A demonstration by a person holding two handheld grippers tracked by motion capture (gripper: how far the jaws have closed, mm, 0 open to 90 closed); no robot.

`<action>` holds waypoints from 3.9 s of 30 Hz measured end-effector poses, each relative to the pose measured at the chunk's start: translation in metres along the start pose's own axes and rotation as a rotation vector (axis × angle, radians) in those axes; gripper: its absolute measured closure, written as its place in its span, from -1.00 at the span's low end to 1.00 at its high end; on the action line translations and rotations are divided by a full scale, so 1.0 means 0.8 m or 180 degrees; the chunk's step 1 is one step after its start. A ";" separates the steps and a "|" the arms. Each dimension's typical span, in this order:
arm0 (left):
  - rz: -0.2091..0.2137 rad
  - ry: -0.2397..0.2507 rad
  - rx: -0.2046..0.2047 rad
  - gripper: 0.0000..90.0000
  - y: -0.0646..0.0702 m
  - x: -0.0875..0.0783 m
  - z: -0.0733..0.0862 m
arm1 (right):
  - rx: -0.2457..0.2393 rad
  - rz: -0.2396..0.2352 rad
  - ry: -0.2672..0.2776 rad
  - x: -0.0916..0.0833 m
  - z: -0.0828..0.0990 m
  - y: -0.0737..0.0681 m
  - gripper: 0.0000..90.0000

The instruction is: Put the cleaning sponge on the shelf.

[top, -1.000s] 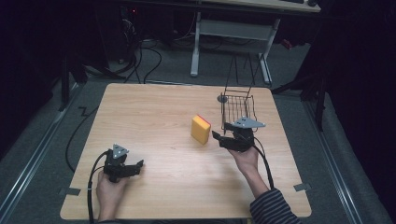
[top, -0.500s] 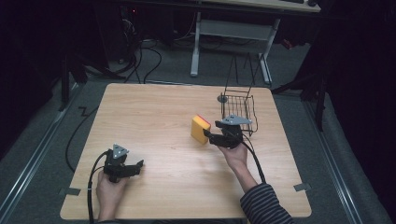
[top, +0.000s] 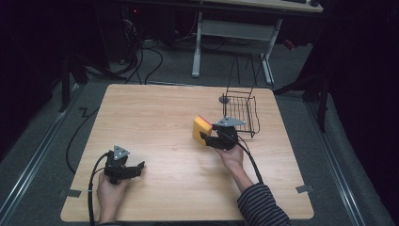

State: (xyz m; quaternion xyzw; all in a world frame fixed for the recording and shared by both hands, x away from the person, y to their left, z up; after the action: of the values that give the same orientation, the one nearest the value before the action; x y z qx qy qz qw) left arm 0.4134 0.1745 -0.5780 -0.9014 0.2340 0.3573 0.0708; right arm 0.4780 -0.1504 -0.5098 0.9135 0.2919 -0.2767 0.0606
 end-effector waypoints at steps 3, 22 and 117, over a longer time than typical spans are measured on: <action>0.0001 0.0002 -0.0002 -0.60 0.000 0.000 0.000 | -0.0024 0.0015 -0.0041 0.006 0.003 -0.002 -0.11; 0.0011 -0.0002 -0.0006 -0.60 0.000 0.000 0.000 | -0.0115 0.0223 -0.0076 0.027 0.014 -0.002 0.24; -0.0006 -0.0010 0.0011 -0.60 0.000 0.000 0.000 | 0.0102 0.0320 0.0424 -0.128 -0.023 0.089 0.36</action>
State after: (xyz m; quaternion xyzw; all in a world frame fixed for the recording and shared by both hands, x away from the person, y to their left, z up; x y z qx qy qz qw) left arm 0.4128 0.1745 -0.5780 -0.9009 0.2337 0.3583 0.0731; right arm 0.4574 -0.2554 -0.4428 0.9443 0.2446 -0.2165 0.0402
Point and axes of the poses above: each handheld gripper's, and its own axes: x roughly forward along the jaws, z roughly out of its underside, y roughly to its right, the point moved 6 cm from there along x, roughly forward along the jaws, and after that the axes turned 1 degree about z, right-handed, at the moved point
